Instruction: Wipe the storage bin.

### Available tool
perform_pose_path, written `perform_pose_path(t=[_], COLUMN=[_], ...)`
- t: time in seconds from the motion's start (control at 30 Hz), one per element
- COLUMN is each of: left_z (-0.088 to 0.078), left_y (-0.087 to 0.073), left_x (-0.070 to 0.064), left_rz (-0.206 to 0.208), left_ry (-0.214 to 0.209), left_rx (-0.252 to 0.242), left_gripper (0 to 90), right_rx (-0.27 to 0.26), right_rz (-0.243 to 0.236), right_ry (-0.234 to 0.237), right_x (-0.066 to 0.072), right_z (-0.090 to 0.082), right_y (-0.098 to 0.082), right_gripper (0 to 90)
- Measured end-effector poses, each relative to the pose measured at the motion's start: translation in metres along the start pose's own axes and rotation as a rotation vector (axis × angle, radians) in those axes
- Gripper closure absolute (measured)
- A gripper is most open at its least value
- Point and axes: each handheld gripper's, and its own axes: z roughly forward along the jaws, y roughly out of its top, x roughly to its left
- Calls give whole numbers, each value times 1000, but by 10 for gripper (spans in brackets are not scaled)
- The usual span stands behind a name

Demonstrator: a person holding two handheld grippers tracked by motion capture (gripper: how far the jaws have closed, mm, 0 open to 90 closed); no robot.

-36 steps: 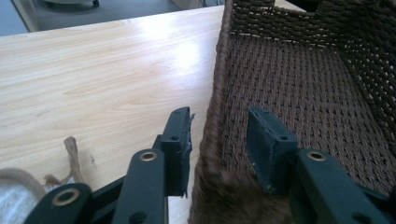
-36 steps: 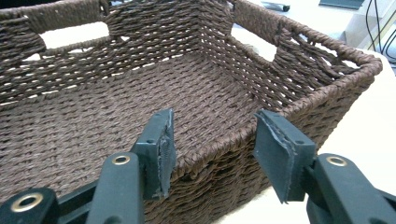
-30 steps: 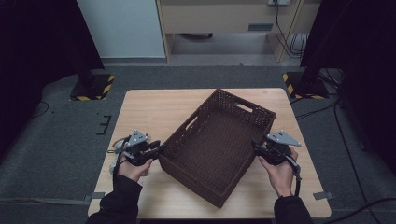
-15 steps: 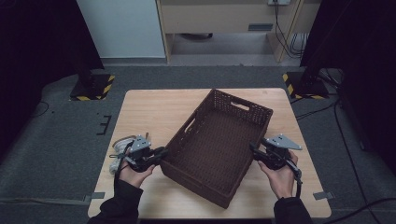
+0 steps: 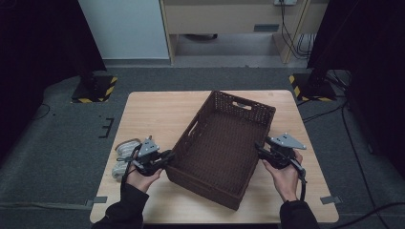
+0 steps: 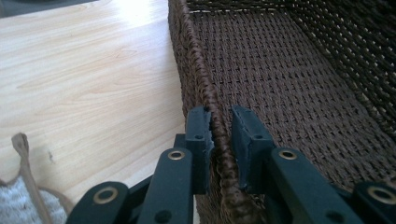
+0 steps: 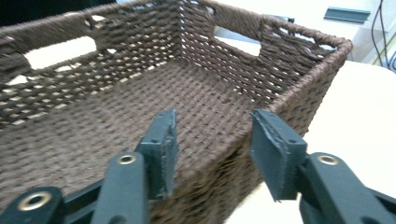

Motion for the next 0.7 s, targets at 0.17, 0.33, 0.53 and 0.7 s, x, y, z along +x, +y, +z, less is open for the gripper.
perform_pose_path(t=[0.17, 0.33, 0.53, 0.7], left_z=[-4, -6, -10, 1], left_y=[-5, -1, 13, 14], left_x=[-7, -8, -2, -2], left_rz=[-12, 25, 12, 2], left_ry=[1, 5, 17, 3], left_rx=[-2, -6, -60, -41], left_gripper=[757, 685, 631, 650], right_rx=[25, 41, 29, -1], right_rz=[-6, 1, -18, -24], right_ry=[18, 7, 8, 27], right_x=[10, 11, 6, 1], right_z=[-7, -2, 6, 16], right_y=[-4, -8, -5, -4], right_gripper=[466, 520, 566, 573])
